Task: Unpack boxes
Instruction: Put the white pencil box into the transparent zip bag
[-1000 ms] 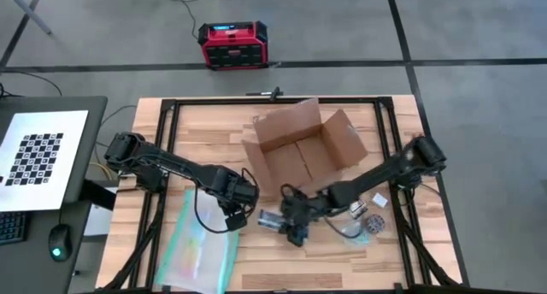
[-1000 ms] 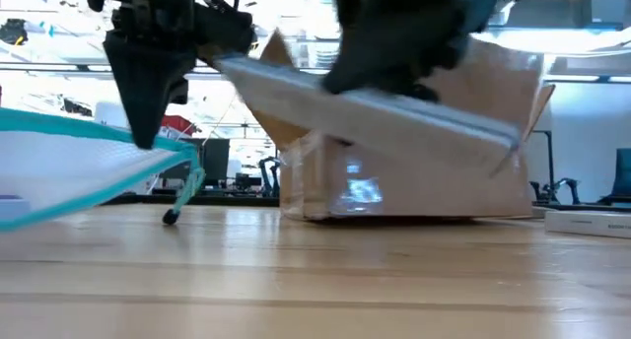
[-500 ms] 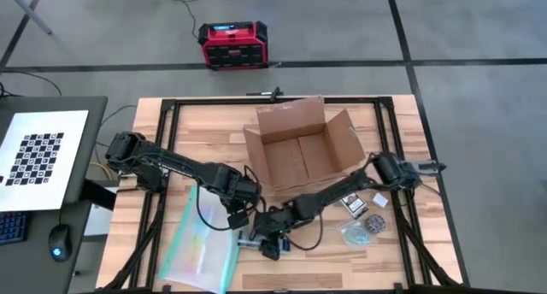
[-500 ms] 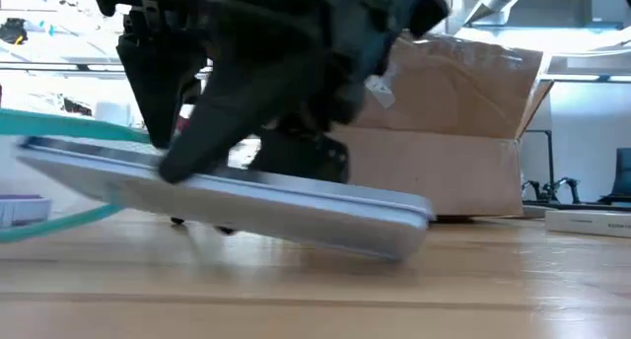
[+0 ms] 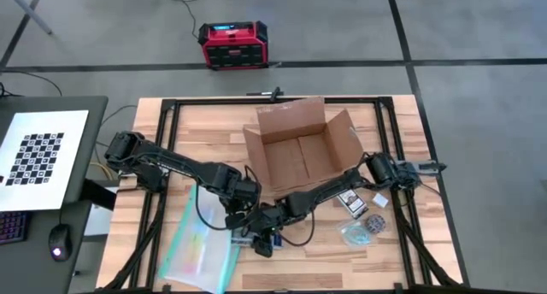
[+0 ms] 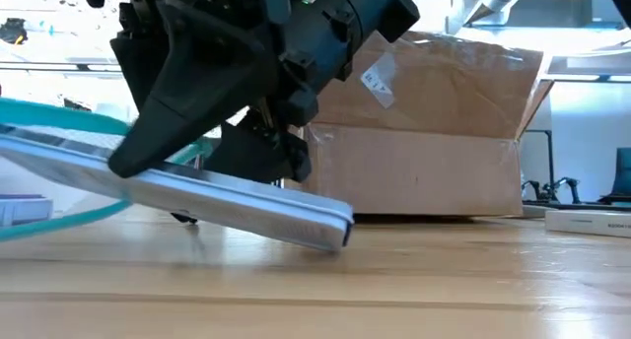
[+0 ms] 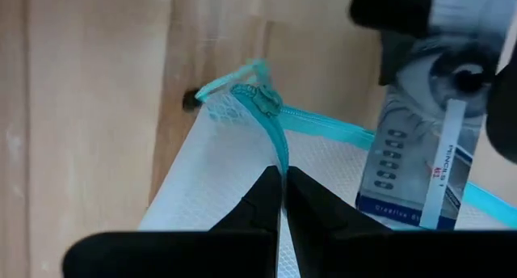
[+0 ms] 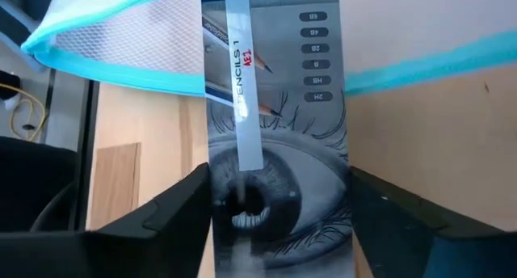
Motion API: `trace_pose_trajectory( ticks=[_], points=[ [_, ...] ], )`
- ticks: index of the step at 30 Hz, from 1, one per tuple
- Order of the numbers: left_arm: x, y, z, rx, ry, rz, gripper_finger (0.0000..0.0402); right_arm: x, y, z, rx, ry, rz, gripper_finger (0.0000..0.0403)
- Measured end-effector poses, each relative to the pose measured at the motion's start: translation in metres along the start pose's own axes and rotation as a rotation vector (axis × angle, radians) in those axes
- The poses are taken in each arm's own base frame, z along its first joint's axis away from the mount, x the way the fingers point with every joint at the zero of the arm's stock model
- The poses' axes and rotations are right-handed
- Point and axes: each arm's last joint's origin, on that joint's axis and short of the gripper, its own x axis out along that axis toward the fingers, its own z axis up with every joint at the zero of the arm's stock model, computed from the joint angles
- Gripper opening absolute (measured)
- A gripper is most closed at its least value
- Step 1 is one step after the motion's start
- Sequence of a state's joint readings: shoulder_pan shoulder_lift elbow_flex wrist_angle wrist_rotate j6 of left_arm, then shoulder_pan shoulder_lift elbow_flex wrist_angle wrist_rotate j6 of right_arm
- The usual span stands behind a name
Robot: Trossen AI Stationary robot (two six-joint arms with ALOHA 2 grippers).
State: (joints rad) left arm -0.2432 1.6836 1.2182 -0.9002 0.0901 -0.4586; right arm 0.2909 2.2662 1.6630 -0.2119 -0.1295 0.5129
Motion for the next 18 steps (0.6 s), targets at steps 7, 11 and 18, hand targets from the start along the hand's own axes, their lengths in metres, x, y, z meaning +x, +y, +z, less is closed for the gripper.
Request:
trace_pose_trajectory(
  ticks=[7, 11, 18],
  points=[
    [0.000, -0.001, 0.000, 0.008, -0.003, -0.011, 0.0000, 0.001, 0.005, -0.001, -0.055, -0.019, 0.006, 0.0315],
    [0.000, -0.001, 0.001, -0.002, -0.009, 0.003, 0.0000, -0.002, 0.003, -0.003, -0.069, 0.020, -0.016, 0.0323],
    [0.001, 0.000, 0.001, -0.014, -0.014, 0.011, 0.0000, -0.035, 0.020, -0.020, -0.084, 0.201, -0.179, 0.0302]
  ],
)
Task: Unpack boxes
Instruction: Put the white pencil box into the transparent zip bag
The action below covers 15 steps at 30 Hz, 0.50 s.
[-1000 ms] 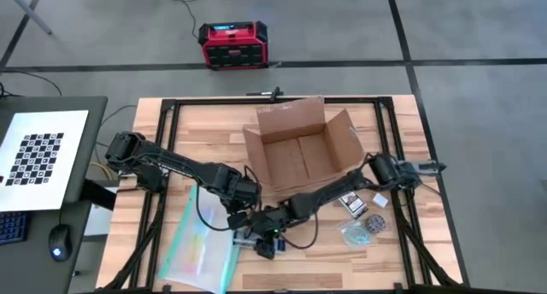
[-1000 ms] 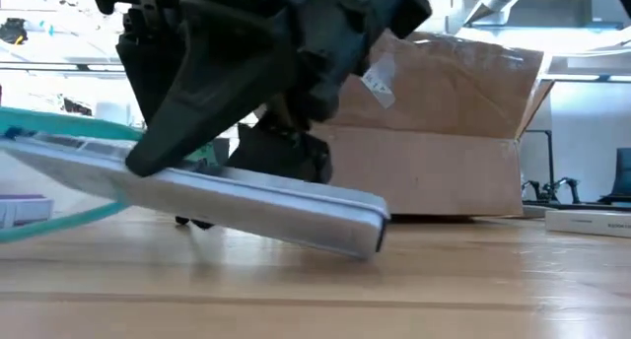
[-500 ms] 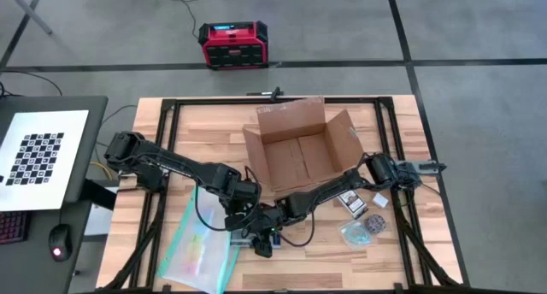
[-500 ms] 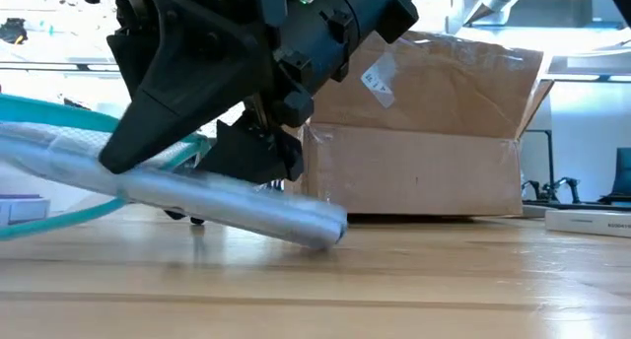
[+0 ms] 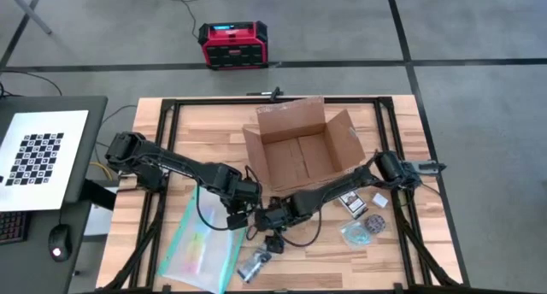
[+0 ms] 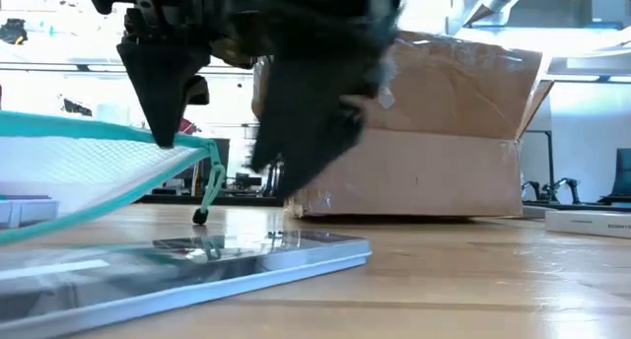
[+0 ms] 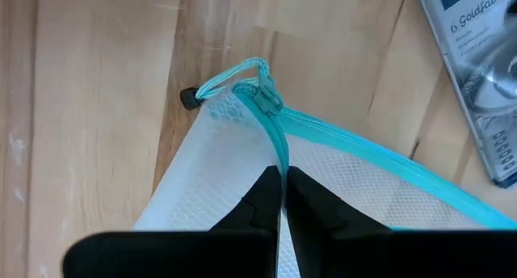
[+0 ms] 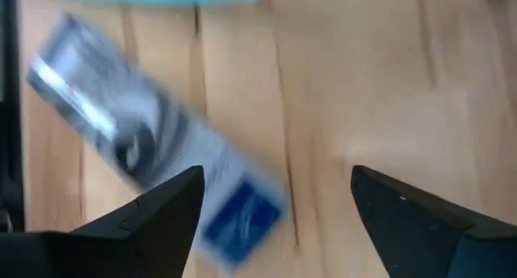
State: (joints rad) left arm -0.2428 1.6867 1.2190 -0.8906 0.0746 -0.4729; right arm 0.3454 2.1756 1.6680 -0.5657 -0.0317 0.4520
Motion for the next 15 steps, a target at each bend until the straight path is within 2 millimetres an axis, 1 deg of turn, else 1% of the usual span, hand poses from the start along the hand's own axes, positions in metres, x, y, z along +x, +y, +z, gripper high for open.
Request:
trace_pose_trajectory(
  ticks=[4, 8, 10, 15],
  points=[
    [0.000, 0.000, 0.000, -0.013, 0.004, 0.000, 0.0000, -0.005, 0.020, -0.022, -0.032, 0.085, -0.070, 0.0291],
    [0.000, 0.000, 0.000, -0.032, 0.001, -0.003, 0.0000, -0.002, 0.038, -0.041, -0.043, 0.103, -0.115, 0.0290],
    [0.000, -0.001, 0.001, -0.034, -0.014, -0.013, 0.0000, 0.001, 0.041, -0.045, -0.026, 0.082, -0.124, 0.0290],
    [0.000, -0.003, 0.005, 0.017, -0.044, -0.040, 0.0001, 0.003, 0.043, -0.046, -0.009, 0.051, -0.120, 0.0290]
  ],
)
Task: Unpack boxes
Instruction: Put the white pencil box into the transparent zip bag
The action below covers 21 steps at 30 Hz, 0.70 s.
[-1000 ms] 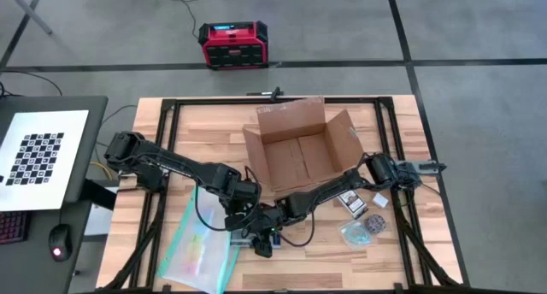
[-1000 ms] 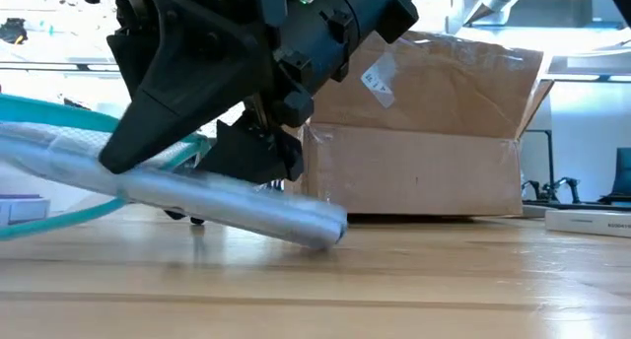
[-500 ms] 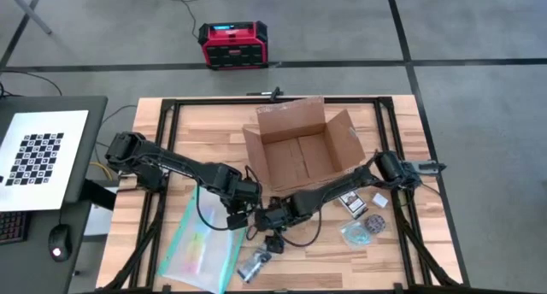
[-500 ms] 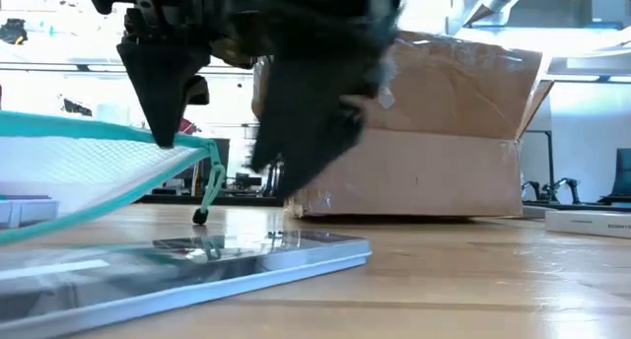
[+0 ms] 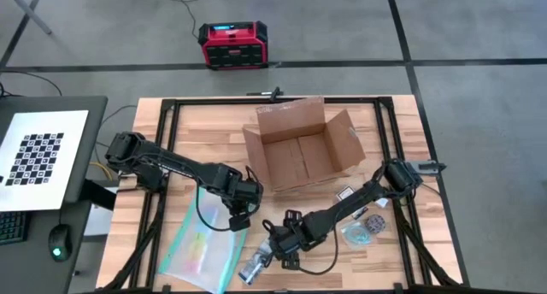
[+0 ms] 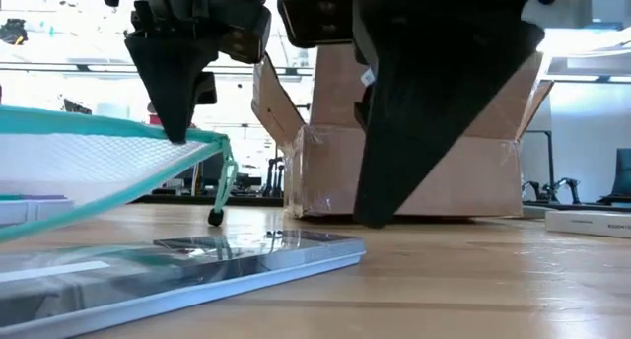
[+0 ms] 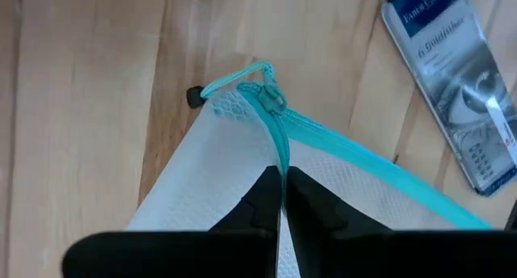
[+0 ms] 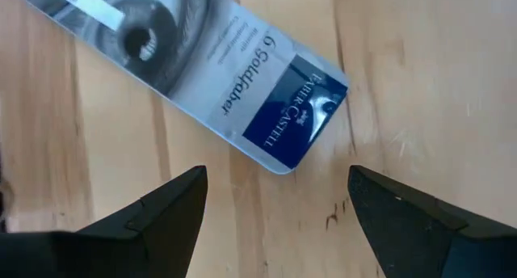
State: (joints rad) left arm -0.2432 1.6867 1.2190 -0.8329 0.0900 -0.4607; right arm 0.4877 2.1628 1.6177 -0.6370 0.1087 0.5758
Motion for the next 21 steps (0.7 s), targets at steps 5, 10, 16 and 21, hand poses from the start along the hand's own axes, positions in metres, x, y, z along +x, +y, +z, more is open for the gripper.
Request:
trace_pose_trajectory(
  ticks=[5, 10, 16, 21],
  points=[
    [0.000, 0.004, -0.001, 0.016, 0.030, 0.006, 0.0038, 0.000, 0.000, 0.000, -0.025, 0.003, -0.002, 0.0290],
    [-0.009, 0.012, -0.003, -0.047, 0.110, 0.052, 0.0092, -0.001, -0.002, -0.003, -0.124, 0.035, -0.020, 0.0290],
    [-0.031, -0.004, 0.003, -0.135, 0.057, 0.057, 0.0117, -0.007, -0.013, -0.001, -0.323, 0.081, -0.031, 0.0290],
    [-0.036, -0.043, -0.012, -0.260, -0.023, 0.082, 0.0118, -0.007, -0.021, -0.002, -0.496, 0.146, 0.027, 0.0290]
  ],
)
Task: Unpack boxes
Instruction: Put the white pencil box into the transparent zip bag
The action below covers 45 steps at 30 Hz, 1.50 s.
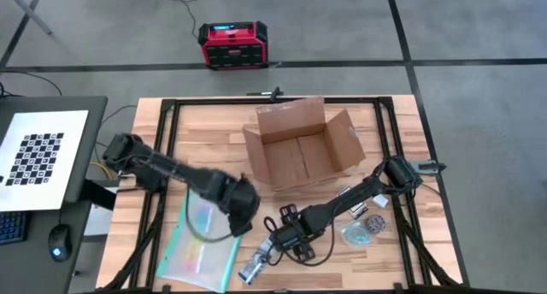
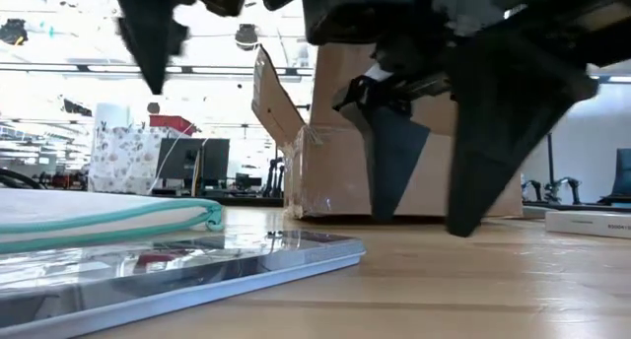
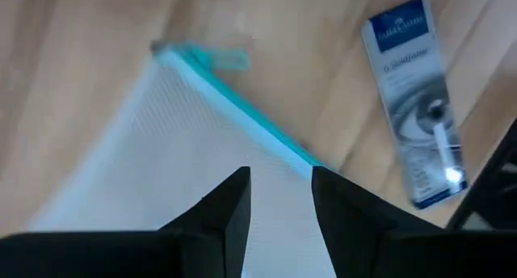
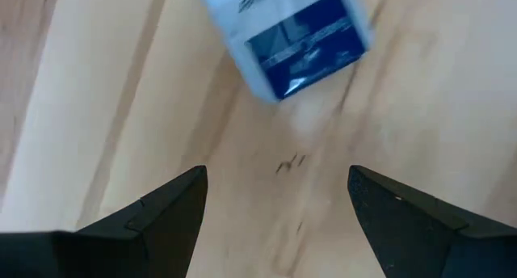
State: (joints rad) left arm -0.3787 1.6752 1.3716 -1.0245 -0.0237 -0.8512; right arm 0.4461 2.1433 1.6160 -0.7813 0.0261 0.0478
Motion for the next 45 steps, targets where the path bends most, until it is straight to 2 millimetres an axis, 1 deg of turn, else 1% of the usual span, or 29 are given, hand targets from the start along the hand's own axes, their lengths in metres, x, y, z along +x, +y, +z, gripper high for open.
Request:
trace_pose_trajectory(
  ticks=[3, 6, 9, 10, 13, 16, 17, 19, 22, 25, 28, 30, 32, 34, 42, 45],
  points=[
    [0.000, -0.021, -0.027, -0.131, -0.046, 0.030, 0.0118, 0.004, -0.001, -0.005, -0.064, 0.028, 0.025, 0.0290],
    [0.001, -0.043, -0.052, -0.259, -0.106, 0.008, 0.0118, 0.007, -0.006, -0.010, -0.101, 0.059, 0.073, 0.0290],
    [0.007, -0.064, -0.069, -0.351, -0.160, -0.065, 0.0118, 0.007, -0.014, -0.013, -0.114, 0.084, 0.133, 0.0290],
    [0.012, -0.070, -0.074, -0.365, -0.164, -0.074, 0.0118, 0.008, -0.016, -0.014, -0.120, 0.093, 0.146, 0.0290],
    [0.036, -0.086, -0.084, -0.399, -0.140, -0.095, 0.0118, 0.007, -0.022, -0.017, -0.133, 0.115, 0.164, 0.0290],
    [0.063, -0.098, -0.091, -0.421, -0.047, -0.085, 0.0118, 0.007, -0.022, -0.018, -0.142, 0.133, 0.176, 0.0290],
    [0.070, -0.101, -0.092, -0.432, -0.026, -0.074, 0.0118, 0.007, -0.022, -0.020, -0.141, 0.145, 0.180, 0.0290],
    [0.078, -0.107, -0.092, -0.448, -0.015, -0.063, 0.0118, 0.007, -0.021, -0.020, -0.144, 0.152, 0.180, 0.0290],
    [0.082, -0.116, -0.090, -0.455, -0.011, -0.071, 0.0118, 0.006, -0.021, -0.021, -0.149, 0.157, 0.183, 0.0290],
    [0.093, -0.118, -0.091, -0.464, 0.000, -0.046, 0.0118, 0.007, -0.021, -0.021, -0.164, 0.152, 0.183, 0.0290],
    [0.105, -0.115, -0.096, -0.491, 0.061, 0.030, 0.0118, 0.007, -0.021, -0.020, -0.167, 0.146, 0.183, 0.0290],
    [0.107, -0.115, -0.097, -0.493, 0.081, 0.036, 0.0118, 0.007, -0.021, -0.020, -0.167, 0.146, 0.183, 0.0290],
    [0.106, -0.115, -0.097, -0.494, 0.086, 0.032, 0.0118, 0.007, -0.021, -0.020, -0.166, 0.147, 0.183, 0.0290],
    [0.102, -0.111, -0.098, -0.492, 0.095, 0.071, 0.0118, 0.007, -0.021, -0.020, -0.166, 0.147, 0.183, 0.0290],
    [0.069, -0.102, -0.104, -0.459, 0.114, 0.293, 0.0118, 0.007, -0.024, -0.019, -0.156, 0.139, 0.181, 0.0290],
    [0.068, -0.102, -0.104, -0.460, 0.107, 0.296, 0.0118, 0.007, -0.024, -0.018, -0.154, 0.128, 0.179, 0.0290]
  ],
)
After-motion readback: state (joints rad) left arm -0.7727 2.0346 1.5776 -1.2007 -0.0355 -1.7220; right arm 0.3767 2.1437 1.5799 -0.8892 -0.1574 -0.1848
